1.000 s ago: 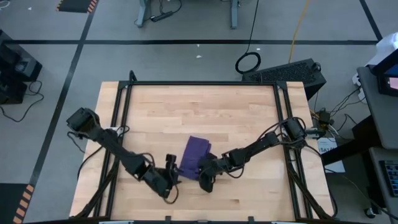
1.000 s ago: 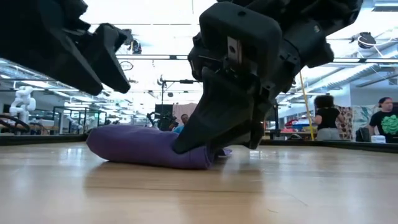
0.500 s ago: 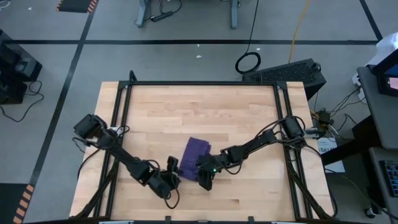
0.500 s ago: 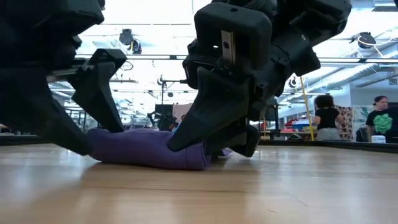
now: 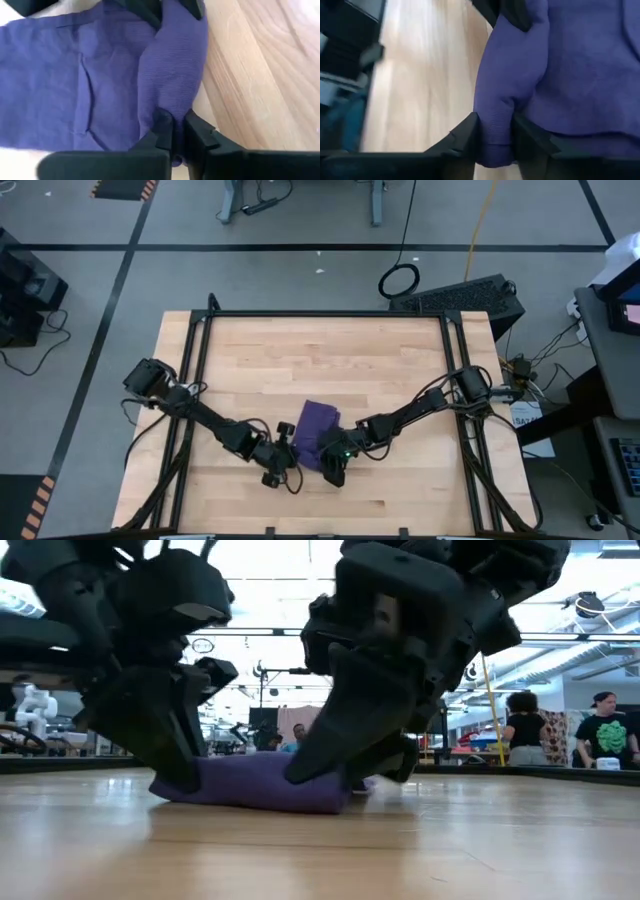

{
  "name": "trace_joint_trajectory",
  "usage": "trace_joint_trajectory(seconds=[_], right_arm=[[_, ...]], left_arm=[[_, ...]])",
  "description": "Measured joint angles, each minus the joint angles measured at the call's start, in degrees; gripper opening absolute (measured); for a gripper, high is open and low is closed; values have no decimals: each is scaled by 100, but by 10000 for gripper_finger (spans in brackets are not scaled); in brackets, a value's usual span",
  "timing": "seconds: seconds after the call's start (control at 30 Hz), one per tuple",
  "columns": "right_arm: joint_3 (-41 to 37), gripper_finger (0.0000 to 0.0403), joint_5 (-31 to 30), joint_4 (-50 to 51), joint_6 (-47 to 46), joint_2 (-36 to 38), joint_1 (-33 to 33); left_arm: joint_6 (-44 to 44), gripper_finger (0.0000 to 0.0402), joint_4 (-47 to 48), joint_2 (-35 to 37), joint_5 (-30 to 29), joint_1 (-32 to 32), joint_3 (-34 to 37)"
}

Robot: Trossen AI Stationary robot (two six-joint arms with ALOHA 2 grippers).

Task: Roll towel into tight, uniform cylinder
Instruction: Roll the purple towel on the table

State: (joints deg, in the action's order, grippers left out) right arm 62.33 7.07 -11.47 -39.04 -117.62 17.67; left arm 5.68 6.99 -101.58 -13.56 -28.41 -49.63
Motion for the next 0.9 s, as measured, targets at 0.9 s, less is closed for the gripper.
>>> trace_joint_trajectory(seconds=[0.9], right_arm=[[2, 231, -3293, 292, 3356, 816, 1448]], left_arm=[[1042, 29, 105, 249, 2460, 917, 37]])
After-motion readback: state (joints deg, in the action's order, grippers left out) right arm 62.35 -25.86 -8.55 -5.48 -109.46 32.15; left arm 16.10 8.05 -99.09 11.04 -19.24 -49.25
